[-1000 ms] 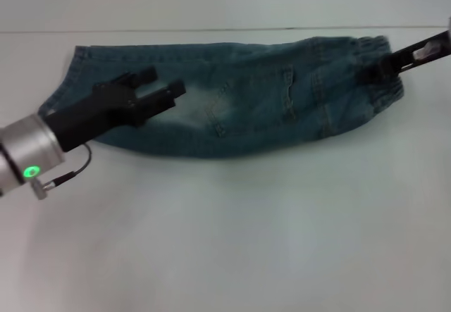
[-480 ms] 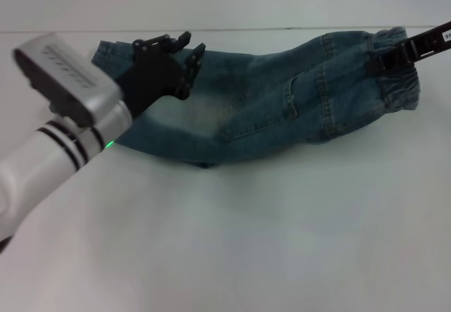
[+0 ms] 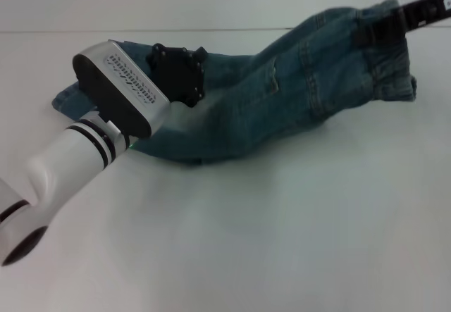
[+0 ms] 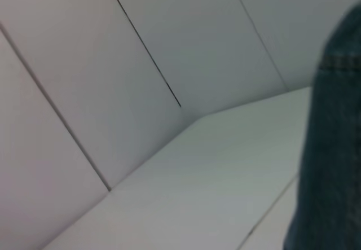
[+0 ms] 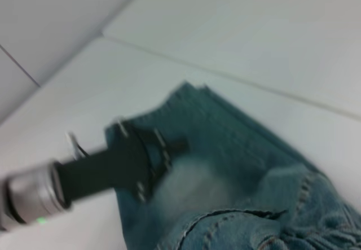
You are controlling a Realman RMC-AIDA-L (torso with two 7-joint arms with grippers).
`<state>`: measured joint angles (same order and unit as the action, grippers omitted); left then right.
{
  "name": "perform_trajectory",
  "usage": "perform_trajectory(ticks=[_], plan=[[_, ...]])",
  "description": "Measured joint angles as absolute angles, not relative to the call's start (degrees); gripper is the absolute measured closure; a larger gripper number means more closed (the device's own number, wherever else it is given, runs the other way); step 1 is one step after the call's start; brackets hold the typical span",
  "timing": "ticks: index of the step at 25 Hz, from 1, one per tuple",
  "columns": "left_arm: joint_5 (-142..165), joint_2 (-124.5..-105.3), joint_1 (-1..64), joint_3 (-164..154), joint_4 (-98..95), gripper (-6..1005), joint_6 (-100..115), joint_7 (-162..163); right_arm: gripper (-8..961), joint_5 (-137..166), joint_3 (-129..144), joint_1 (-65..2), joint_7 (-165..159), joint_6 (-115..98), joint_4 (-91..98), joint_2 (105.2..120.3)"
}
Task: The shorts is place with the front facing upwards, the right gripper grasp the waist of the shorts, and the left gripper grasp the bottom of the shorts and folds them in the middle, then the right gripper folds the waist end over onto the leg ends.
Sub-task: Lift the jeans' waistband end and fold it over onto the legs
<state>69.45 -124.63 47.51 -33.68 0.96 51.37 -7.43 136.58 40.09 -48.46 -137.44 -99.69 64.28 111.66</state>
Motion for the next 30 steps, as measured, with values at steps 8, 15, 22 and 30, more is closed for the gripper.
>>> perform_trajectory(ticks=[8, 15, 22, 30], plan=[[69.46, -124.63, 48.69, -33.35, 7.01, 999, 49.43, -14.56, 840, 132.46, 38.83, -49.46, -138.99, -103.43, 69.66, 111.45], [70.07, -124.63, 49.77, -33.35, 9.84, 999, 48.45, -14.40, 840, 130.75, 37.84, -49.85, -139.47, -104.29, 71.21, 111.39], [70.71, -124.63, 50.04, -33.25, 13.27, 998, 49.29, -14.25, 839, 129.74, 37.13, -50.24, -139.48, -104.51, 72.61, 111.35], [71.71, -124.63, 50.18, -32.64, 16.91, 999, 52.02, -14.26, 839, 129.65, 37.69, -51.84, -139.05, -104.90, 72.59, 111.90]])
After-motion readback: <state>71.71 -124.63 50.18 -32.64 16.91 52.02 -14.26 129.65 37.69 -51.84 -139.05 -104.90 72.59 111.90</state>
